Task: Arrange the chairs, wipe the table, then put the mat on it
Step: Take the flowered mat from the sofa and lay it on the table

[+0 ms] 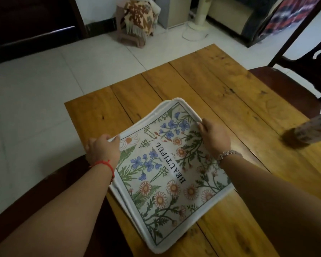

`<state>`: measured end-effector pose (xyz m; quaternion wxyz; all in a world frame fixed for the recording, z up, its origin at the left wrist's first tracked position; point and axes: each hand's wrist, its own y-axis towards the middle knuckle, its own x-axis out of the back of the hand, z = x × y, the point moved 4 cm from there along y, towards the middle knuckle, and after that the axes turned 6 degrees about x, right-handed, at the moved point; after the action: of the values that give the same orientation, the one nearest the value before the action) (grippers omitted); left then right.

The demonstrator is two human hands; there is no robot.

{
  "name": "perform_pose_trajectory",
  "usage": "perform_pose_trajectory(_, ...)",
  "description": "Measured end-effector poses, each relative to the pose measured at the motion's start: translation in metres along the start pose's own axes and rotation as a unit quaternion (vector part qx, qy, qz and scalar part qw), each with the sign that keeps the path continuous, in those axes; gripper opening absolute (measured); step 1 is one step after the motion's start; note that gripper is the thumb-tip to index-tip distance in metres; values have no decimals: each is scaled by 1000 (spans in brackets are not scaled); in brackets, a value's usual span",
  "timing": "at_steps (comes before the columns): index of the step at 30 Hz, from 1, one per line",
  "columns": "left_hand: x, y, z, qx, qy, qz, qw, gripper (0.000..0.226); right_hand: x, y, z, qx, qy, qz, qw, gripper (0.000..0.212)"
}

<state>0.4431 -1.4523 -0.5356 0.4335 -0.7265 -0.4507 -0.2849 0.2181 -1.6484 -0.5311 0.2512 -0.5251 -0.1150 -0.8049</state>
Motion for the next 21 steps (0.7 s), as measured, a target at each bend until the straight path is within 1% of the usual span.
perform_pose_trajectory(4,-6,-1,-7,-56,32,-17,998,31,-5,-1,-3,-2,12,-20,1000,23)
perform_pose_trajectory(7,-10,0,-8,-90,36,-22,995,30,-7,-2,0,-4,14,-23,1000,27)
perform_pose_trajectory(11,-10,6,-6,-93,21,-19,995,33,-7,-5,7,-10,27,-49,998,32)
perform_pose_trajectory(16,-9,11,-3,-98,3,-7,995,28,-10,-6,9,-24,51,-47,997,31)
perform_pose_trajectory(21,-9,15,-9,-116,-3,2,993,26,-15,-11,4,-43,58,-75,995,29)
